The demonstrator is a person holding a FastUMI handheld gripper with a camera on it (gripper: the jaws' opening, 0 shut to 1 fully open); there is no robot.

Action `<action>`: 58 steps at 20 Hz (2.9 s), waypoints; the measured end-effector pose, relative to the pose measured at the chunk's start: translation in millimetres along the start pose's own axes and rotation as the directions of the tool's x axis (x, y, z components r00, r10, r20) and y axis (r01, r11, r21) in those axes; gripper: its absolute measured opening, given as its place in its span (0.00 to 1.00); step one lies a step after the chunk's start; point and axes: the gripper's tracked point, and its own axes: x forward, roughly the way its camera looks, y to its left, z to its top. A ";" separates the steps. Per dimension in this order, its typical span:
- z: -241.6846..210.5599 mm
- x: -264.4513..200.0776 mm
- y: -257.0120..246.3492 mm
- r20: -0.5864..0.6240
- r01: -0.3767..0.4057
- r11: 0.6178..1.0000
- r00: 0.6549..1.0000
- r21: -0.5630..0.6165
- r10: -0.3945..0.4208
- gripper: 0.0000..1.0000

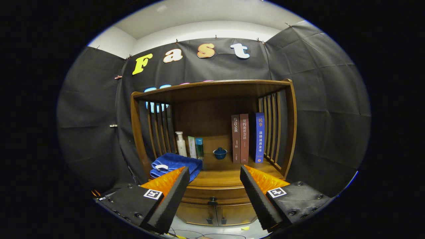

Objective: Pull open the drawer, take out the items inside it, and place them on the countertop above the cabinet.

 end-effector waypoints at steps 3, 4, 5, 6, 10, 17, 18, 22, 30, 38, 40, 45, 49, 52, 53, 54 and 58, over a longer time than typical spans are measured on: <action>-3.4 4.9 14.8 -0.001 -0.034 0.999 0.999 -0.021 0.034 0.99; -7.4 6.9 19.2 -0.008 -0.045 0.998 0.999 -0.032 0.045 0.99; -9.8 9.2 21.4 -0.014 -0.053 0.998 0.999 -0.044 0.052 0.99; -12.2 11.3 23.8 -0.018 -0.057 0.997 0.998 -0.051 0.056 0.99; -27.9 26.7 29.1 -0.033 -0.062 0.997 0.998 -0.036 0.061 0.99; -100.5 62.1 24.3 -0.161 -0.037 0.999 0.986 -0.001 0.037 0.99; -112.4 67.4 21.9 -0.181 -0.032 0.999 0.983 0.011 0.034 0.99; -171.4 86.8 25.1 -0.276 -0.016 0.998 0.960 0.066 0.033 0.99; -262.4 121.1 13.0 -0.434 0.026 0.998 0.901 0.059 0.002 0.96; -290.5 136.4 11.3 -0.475 0.049 0.998 0.880 0.049 -0.020 0.44; -288.1 133.6 10.6 -0.479 0.051 0.998 0.878 0.040 -0.026 0.34; -288.7 132.7 11.0 -0.489 0.046 0.998 0.872 0.046 -0.017 0.34; -289.8 119.4 12.6 -0.504 0.039 0.998 0.864 0.049 -0.009 0.34; -291.0 101.7 14.5 -0.513 0.031 0.998 0.858 0.050 -0.001 0.34; -291.4 94.1 14.5 -0.518 0.032 0.998 0.856 0.054 0.001 0.34; -291.6 87.1 14.9 -0.523 0.034 0.997 0.852 0.062 0.003 0.34; -292.8 55.2 14.9 -0.537 0.028 0.998 0.843 0.051 0.004 0.33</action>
